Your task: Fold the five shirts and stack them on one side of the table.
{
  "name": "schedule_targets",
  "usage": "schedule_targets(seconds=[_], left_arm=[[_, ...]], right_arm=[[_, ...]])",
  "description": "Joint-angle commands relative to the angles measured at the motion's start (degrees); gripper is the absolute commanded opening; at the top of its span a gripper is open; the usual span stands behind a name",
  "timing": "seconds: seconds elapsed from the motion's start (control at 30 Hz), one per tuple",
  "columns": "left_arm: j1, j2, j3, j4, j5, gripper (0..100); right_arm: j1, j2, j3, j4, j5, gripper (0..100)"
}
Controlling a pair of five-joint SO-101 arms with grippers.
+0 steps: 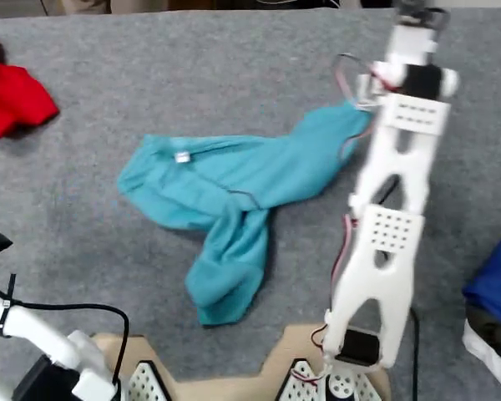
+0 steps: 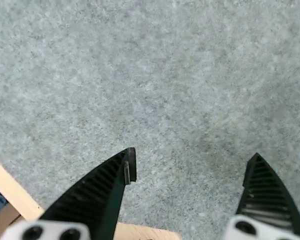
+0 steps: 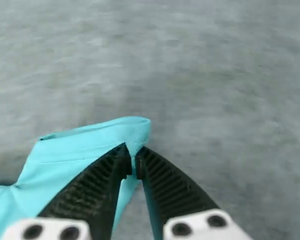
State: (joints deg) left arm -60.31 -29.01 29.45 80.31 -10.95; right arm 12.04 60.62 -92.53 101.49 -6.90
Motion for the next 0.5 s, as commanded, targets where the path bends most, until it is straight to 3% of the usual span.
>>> schedule_targets(seconds=[0.0, 0.17, 0.47], left_arm=[[3.8, -0.4, -0.3, 0.5, -1.1, 35], [14.6, -0.4, -0.6, 0.6, -0.7, 35], [49.5, 0.1, -2.7, 0.0, 6.2, 35]], right_arm=[[5.6, -5.3, 0.0, 0.9, 2.3, 0.5], [7.9, -5.5, 8.2, 0.9, 6.6, 0.5], [1.7, -5.3, 26.9, -4.3, 7.5, 0.8]])
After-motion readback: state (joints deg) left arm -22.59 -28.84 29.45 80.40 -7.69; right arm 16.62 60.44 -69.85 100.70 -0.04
